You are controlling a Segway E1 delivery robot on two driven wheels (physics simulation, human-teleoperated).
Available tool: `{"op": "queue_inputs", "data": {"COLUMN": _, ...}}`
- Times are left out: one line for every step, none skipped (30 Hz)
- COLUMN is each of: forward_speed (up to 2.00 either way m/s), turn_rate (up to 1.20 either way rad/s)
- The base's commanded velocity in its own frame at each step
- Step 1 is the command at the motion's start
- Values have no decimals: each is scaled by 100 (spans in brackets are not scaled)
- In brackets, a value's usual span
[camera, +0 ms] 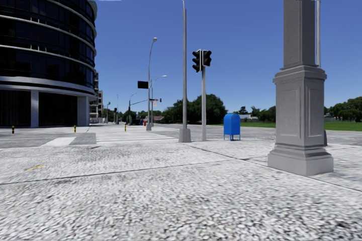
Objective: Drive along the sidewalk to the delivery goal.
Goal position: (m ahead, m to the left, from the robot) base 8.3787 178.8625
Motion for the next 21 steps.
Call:
{"op": "queue_inputs", "data": {"forward_speed": 179, "turn_rate": 27}}
{"op": "queue_inputs", "data": {"forward_speed": 180, "turn_rate": 27}}
{"op": "queue_inputs", "data": {"forward_speed": 181, "turn_rate": 27}}
{"op": "queue_inputs", "data": {"forward_speed": 181, "turn_rate": 27}}
{"op": "queue_inputs", "data": {"forward_speed": 188, "turn_rate": 27}}
{"op": "queue_inputs", "data": {"forward_speed": 200, "turn_rate": 27}}
{"op": "queue_inputs", "data": {"forward_speed": 200, "turn_rate": 27}}
{"op": "queue_inputs", "data": {"forward_speed": 200, "turn_rate": 27}}
{"op": "queue_inputs", "data": {"forward_speed": 200, "turn_rate": 27}}
{"op": "queue_inputs", "data": {"forward_speed": 200, "turn_rate": 27}}
{"op": "queue_inputs", "data": {"forward_speed": 200, "turn_rate": 27}}
{"op": "queue_inputs", "data": {"forward_speed": 200, "turn_rate": 27}}
{"op": "queue_inputs", "data": {"forward_speed": 200, "turn_rate": 27}}
{"op": "queue_inputs", "data": {"forward_speed": 200, "turn_rate": 27}}
{"op": "queue_inputs", "data": {"forward_speed": 200, "turn_rate": 27}}
{"op": "queue_inputs", "data": {"forward_speed": 200, "turn_rate": 27}}
{"op": "queue_inputs", "data": {"forward_speed": 200, "turn_rate": 28}}
{"op": "queue_inputs", "data": {"forward_speed": 200, "turn_rate": 31}}
{"op": "queue_inputs", "data": {"forward_speed": 200, "turn_rate": 34}}
{"op": "queue_inputs", "data": {"forward_speed": 200, "turn_rate": 34}}
{"op": "queue_inputs", "data": {"forward_speed": 200, "turn_rate": 36}}
